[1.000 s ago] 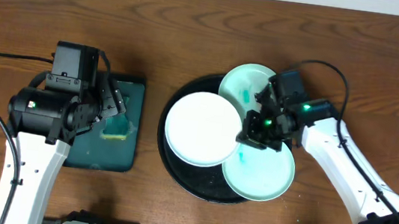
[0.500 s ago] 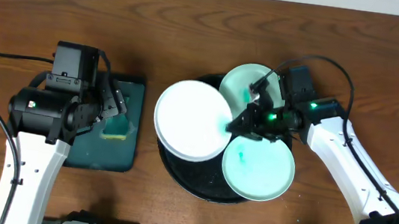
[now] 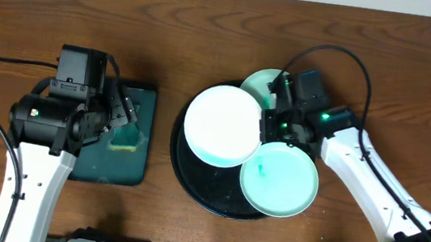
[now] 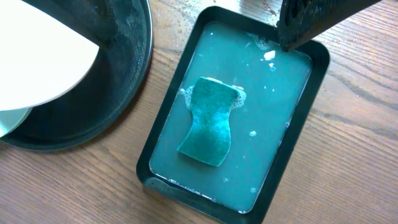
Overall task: Clean dirty plates on tray and stack at the side
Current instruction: 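Lift the white plate off the tray with the right gripper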
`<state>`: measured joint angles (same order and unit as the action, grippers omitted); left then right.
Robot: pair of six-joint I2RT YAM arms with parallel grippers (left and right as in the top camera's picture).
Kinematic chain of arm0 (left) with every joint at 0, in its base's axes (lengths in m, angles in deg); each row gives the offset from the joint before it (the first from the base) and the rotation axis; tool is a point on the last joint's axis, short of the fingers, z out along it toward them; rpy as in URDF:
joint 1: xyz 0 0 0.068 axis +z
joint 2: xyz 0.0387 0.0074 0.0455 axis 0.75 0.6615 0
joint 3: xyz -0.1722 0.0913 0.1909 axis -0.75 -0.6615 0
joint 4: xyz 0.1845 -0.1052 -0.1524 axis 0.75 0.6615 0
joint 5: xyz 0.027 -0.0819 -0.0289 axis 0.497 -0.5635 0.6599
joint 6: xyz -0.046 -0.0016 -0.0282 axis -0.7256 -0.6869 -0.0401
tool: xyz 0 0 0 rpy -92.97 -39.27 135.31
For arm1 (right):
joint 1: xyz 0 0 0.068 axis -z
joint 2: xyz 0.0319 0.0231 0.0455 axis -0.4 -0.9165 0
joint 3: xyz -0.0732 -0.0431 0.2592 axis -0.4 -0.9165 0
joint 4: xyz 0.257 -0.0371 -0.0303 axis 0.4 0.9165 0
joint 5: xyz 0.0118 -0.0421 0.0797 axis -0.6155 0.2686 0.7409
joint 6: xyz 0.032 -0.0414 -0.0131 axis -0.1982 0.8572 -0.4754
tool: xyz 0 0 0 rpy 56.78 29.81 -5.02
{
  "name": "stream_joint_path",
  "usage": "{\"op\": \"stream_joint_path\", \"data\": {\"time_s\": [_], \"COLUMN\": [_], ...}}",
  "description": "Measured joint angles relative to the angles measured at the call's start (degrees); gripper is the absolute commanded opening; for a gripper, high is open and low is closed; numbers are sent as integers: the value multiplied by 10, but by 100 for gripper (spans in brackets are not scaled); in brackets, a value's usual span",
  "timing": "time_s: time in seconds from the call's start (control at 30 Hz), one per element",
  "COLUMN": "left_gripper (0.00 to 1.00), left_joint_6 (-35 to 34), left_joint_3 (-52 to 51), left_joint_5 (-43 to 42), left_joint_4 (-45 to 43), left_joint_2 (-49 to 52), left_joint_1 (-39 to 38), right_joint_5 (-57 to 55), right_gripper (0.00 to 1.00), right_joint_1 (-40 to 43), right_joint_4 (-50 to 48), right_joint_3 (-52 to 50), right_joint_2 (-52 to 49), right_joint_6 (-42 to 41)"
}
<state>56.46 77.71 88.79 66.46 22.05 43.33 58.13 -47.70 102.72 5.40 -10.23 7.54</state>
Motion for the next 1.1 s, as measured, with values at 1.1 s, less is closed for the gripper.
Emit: {"op": "stream_joint_path", "data": {"time_s": [1.1], "left_gripper": [83], "left_joint_6": [0], "left_joint_3": [0], "left_joint_5": [0], "left_joint_4": [-1], "left_joint_2": [0], "left_joint_1": [0], "right_joint_5": [-798], "right_gripper": [1], "right_joint_1": [-367], "right_joint_4": [142], "right_joint_3": [156], "right_joint_2": [0], "right_joint_6": [226]}}
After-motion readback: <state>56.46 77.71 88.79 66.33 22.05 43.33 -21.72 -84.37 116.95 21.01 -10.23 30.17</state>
